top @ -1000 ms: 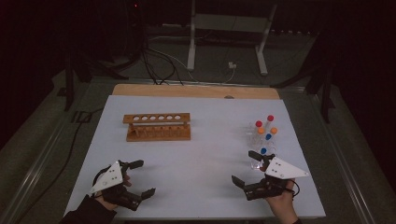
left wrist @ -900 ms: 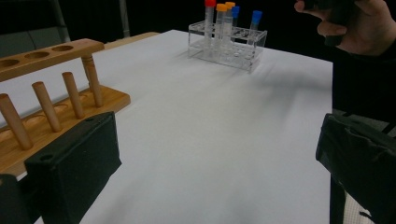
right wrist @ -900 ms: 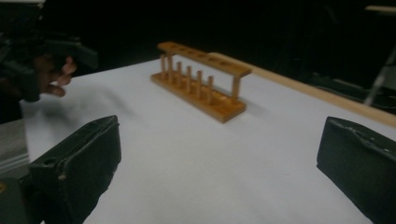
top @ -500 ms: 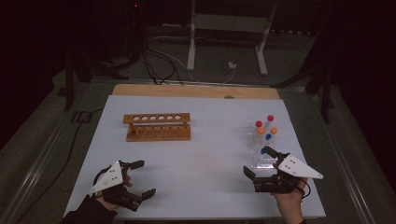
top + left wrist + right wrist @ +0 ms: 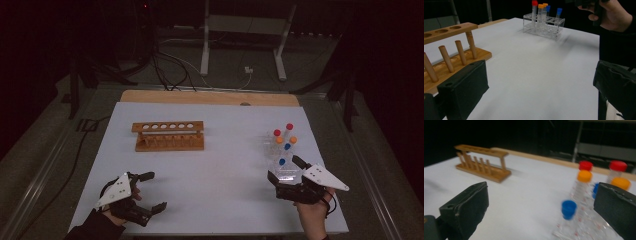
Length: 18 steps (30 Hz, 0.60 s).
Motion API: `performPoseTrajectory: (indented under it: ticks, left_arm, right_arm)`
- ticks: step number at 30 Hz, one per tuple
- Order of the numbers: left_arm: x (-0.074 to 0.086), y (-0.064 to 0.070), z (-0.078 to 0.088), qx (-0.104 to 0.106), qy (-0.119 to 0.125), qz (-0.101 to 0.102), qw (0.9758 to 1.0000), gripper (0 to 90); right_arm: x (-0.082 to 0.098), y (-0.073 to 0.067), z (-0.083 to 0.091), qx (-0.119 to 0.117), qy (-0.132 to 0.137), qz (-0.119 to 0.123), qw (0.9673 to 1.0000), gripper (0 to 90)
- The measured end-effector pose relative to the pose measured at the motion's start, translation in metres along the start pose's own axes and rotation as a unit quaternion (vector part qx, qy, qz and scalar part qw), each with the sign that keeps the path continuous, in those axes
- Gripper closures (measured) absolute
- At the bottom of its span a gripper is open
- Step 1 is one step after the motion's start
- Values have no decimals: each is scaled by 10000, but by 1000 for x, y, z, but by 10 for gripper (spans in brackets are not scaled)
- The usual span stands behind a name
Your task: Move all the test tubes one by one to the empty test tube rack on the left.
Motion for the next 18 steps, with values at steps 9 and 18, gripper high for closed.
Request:
performPoseTrajectory:
  ticks: [9, 18]
  left_arm:
    - [0, 0, 0, 25, 4, -16, 10000, 4]
    - [0, 1, 0, 25, -10, -33, 10000, 4]
  right_arm:
    - [6, 1, -8, 567, -506, -256, 9968, 0]
    - [8, 1, -11, 1117, -1140, -205, 9870, 162]
Point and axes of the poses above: each handheld gripper's, and its own axes: z roughly backward along the jaws, x roughly out of its underside, y roughly to its right, the point moved 2 cm from there along -z, roughly forward along the jaws, and after that the axes turned 9 degrees about y, right-handed, at the moved point
